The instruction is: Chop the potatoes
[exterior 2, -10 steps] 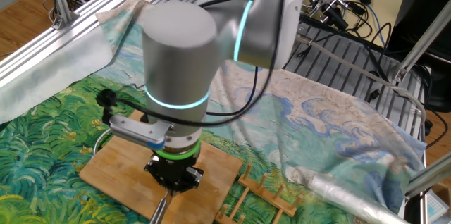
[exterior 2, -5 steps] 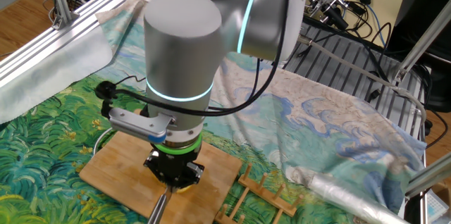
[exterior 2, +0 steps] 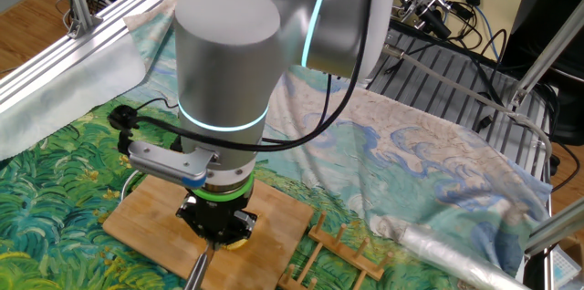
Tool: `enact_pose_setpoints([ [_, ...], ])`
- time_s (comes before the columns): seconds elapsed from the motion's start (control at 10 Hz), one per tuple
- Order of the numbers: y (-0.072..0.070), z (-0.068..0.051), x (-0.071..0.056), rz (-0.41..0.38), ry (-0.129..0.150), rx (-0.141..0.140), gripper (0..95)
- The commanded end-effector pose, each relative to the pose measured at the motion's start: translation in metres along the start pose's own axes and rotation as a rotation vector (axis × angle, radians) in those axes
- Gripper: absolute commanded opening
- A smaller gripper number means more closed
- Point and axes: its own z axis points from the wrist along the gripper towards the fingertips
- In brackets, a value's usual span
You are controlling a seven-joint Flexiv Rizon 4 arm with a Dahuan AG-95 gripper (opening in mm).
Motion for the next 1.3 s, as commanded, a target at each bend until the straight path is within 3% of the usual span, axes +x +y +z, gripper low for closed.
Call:
enact_pose_setpoints([
  [0.1, -0.001, 0.001, 0.000, -0.003, 0.000, 0.000, 0.0],
  [1.1, -0.001, 0.014, 0.007, 0.001, -0.003, -0.004, 0.0],
  [1.3, -0.001, 0.029, 0.010, -0.003, -0.004, -0.002, 0.0],
])
